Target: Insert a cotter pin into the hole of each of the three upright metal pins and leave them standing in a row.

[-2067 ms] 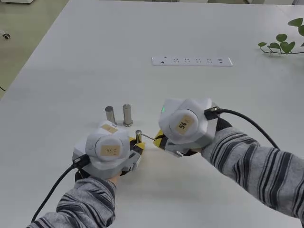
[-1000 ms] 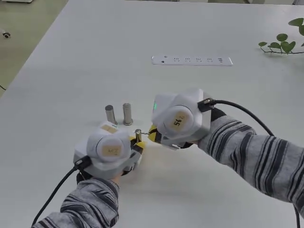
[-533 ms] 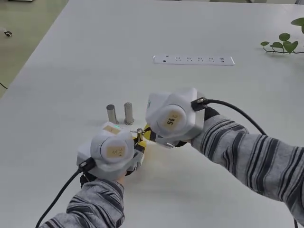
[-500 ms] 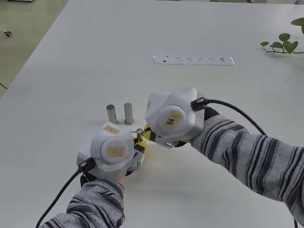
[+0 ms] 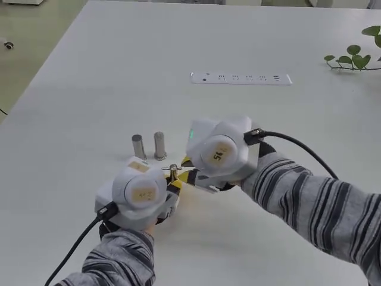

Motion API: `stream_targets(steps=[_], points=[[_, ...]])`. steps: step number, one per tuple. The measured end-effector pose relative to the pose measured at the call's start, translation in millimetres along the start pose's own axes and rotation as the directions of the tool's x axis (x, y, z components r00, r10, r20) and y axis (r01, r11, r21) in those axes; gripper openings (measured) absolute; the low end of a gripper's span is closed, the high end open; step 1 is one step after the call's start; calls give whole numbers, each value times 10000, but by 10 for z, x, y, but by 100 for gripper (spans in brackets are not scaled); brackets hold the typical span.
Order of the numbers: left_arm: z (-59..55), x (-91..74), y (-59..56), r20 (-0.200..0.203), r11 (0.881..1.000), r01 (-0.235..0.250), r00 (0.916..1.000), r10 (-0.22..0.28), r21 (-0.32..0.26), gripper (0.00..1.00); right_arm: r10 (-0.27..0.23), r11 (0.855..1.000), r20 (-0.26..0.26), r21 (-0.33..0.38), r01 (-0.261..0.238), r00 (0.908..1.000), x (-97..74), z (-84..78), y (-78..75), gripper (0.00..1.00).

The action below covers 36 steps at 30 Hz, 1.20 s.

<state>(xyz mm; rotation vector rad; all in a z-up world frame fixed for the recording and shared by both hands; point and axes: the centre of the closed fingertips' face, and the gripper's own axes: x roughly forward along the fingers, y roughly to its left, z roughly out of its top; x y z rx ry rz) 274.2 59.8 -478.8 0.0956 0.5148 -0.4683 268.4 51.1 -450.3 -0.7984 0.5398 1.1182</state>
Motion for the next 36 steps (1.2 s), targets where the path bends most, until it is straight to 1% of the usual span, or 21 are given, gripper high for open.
stream_targets(steps=[4,8,12,14,17,20,22,24,29,33,36], points=[[2,13,9,19,10000,33,10000,-32,-71,5,-173,9978,61,646,169,9998,-61,-75,-41,14],[6,18,9,-29,9999,150,9999,-150,2,5,-304,9918,49,1242,296,9995,-130,-181,-72,16],[13,22,32,-50,9997,259,9997,-259,-30,5,-453,9862,-50,1593,455,9990,-183,-290,-99,18],[9,14,63,-111,9997,235,9997,-236,-70,5,-521,9822,-66,1803,524,9986,-219,-345,-109,19],[19,-9,153,-94,9999,128,9999,-129,-86,5,-618,9764,-131,2067,631,9980,-257,-426,-128,21],[34,-16,217,-65,9999,54,10000,-55,-92,5,-666,9684,-165,2397,686,9976,-293,-507,-139,21],[25,-12,265,-133,10000,28,9999,-29,-68,5,-684,9629,-154,2605,701,9975,-313,-546,-141,21],[18,-17,316,-151,10000,-54,9999,52,-82,5,-691,9583,-60,2776,680,9976,-326,-559,-138,21],[12,-25,419,-177,9997,-220,9996,218,-145,5,-742,9482,-60,3091,725,9972,-343,-616,-142,22],[0,-24,461,-221,9994,-303,9993,300,-170,5,-794,9437,-35,3220,763,9968,-348,-629,-150,22],[9,-19,488,-174,9992,-340,9993,337,-218,5,-843,9402,-3,3313,796,9964,-351,-630,-160,22]])
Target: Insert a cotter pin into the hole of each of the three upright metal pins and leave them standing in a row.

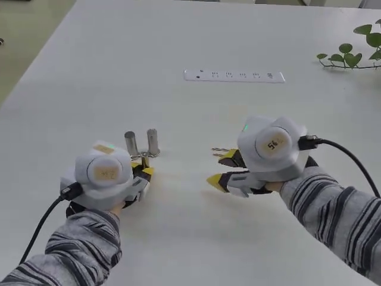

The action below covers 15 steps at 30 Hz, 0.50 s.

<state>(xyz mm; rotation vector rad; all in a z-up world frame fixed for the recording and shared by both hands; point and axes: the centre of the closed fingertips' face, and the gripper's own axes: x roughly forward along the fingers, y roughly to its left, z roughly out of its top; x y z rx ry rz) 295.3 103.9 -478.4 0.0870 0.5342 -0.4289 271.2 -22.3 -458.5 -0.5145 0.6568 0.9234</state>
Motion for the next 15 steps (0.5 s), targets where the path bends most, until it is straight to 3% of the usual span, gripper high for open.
stream_targets(steps=[15], points=[[6,-12,-12,13,10000,46,10000,-46,-44,5,-68,9998,38,201,67,10000,-3,-18,-2,23]])
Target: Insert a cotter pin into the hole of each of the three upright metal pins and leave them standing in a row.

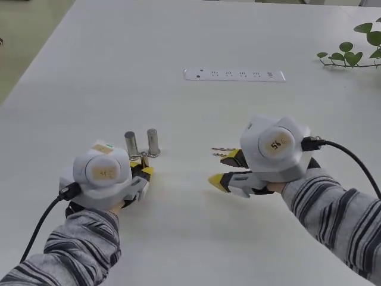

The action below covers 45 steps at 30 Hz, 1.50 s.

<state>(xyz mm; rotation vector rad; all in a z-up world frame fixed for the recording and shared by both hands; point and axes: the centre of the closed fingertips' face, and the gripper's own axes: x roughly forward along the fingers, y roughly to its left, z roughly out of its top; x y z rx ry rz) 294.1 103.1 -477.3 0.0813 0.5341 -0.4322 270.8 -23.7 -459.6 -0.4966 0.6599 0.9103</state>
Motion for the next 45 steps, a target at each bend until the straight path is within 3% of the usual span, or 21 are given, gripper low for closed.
stream_targets(steps=[6,13,20,27,34,38,45], points=[[2,6,0,35,9999,8,10000,-8,107,5,8,10000,-2,-47,-8,10000,3,9,-2,23],[-20,8,3,-25,9999,49,10000,-50,-161,6,-48,10000,39,2,48,10000,-10,23,-18,23],[-26,1,9,58,9991,163,9999,-161,-398,16,-84,10000,92,8,84,9999,-19,48,-1,24],[-13,-113,0,294,9985,402,9988,-391,-385,37,-133,9998,347,123,129,9993,-33,125,-40,25],[23,-287,-38,556,9975,630,9966,-612,-327,54,-73,9996,875,287,48,9961,18,304,-105,28],[39,-367,-89,649,9965,810,9947,-795,-214,66,7,9987,1352,494,-75,9908,90,476,-138,29],[131,-504,-170,889,9950,994,9912,-979,-122,78,224,9939,1914,1020,-425,9813,249,756,-126,31]])
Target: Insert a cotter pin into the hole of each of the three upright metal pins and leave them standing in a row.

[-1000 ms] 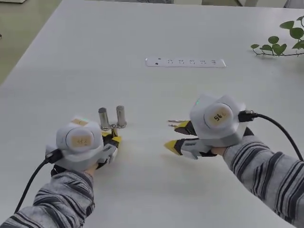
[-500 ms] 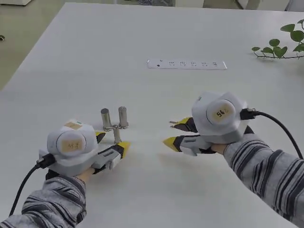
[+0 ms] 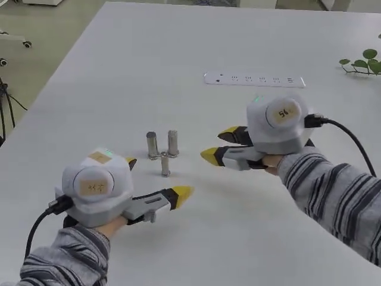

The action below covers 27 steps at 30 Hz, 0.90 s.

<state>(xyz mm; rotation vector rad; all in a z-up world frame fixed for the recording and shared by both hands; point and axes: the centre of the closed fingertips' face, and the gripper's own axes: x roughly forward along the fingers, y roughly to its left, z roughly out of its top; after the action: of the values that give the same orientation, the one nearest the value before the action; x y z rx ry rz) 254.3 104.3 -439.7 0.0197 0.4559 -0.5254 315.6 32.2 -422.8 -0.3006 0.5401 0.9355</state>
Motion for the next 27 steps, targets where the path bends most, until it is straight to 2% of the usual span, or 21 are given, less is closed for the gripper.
stream_targets(steps=[4,7,14,16,20,27], points=[[28,-61,-26,-71,9993,-24,10000,26,370,83,223,9985,291,498,-237,9993,132,102,44,32],[53,-116,-54,-10,9995,-2,10000,3,313,87,372,9953,435,872,-409,9984,252,155,14,32],[-5,-217,-155,-138,9990,167,9998,-161,416,93,682,9916,577,1060,-741,9960,462,215,112,30],[-16,-228,-175,-171,9984,203,9997,-194,519,95,776,9916,579,996,-831,9953,549,240,86,29],[-32,-240,-198,-235,9988,319,9992,-310,377,98,892,9932,369,718,-917,9953,658,241,132,25],[6,-282,-174,-123,9995,253,9996,-251,176,99,1104,9920,314,586,-1121,9934,790,241,161,18]])
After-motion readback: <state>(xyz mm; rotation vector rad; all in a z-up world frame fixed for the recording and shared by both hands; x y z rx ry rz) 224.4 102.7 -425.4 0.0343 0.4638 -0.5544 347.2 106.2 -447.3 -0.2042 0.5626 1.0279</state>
